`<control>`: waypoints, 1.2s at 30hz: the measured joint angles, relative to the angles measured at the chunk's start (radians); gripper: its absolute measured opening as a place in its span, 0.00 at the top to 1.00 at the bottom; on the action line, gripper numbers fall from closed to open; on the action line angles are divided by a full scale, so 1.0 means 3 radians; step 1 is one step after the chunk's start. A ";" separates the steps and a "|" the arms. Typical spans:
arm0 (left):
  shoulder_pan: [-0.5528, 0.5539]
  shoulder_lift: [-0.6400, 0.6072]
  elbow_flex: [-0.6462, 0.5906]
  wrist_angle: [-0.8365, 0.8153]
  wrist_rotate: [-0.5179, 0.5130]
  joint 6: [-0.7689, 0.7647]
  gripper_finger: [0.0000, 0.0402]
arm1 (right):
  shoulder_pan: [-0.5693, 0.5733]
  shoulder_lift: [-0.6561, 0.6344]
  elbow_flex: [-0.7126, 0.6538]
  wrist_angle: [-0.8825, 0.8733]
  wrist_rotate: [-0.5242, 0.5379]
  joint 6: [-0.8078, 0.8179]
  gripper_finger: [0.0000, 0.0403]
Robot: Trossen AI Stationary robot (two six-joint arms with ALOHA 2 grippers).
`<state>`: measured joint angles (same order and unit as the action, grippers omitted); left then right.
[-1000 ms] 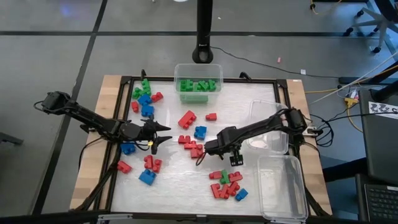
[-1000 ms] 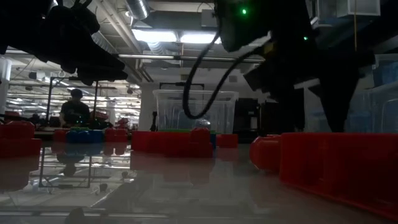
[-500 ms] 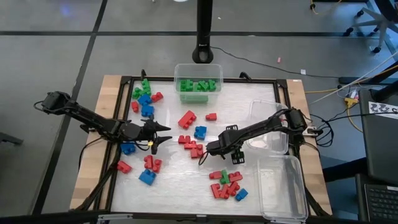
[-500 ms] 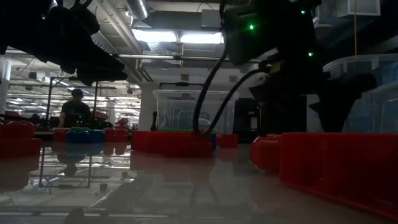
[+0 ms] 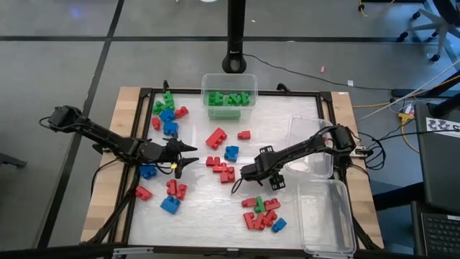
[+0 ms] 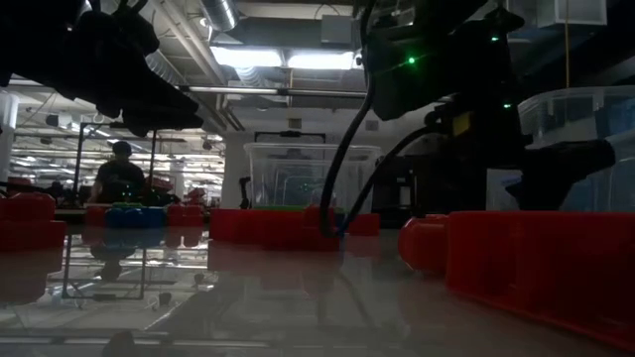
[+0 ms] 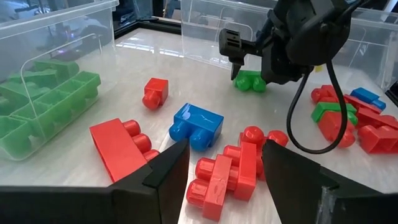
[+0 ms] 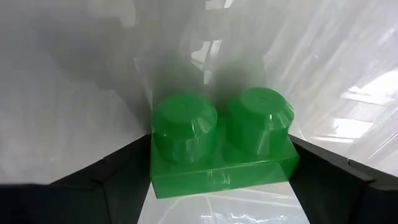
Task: Sort blocks
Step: Put the green game piece into the top transparent bin
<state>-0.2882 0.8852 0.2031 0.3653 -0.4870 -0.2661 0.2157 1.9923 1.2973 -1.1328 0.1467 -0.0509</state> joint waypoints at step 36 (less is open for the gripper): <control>0.0000 0.0000 0.0000 -0.0024 0.0000 0.0000 0.53 | -0.0750 -0.0065 0.1986 -0.0442 0.2043 -0.1177 0.26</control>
<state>-0.2882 0.8852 0.2031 0.3582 -0.4870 -0.2661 -0.0093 1.9728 1.8930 -1.2652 0.7595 -0.4040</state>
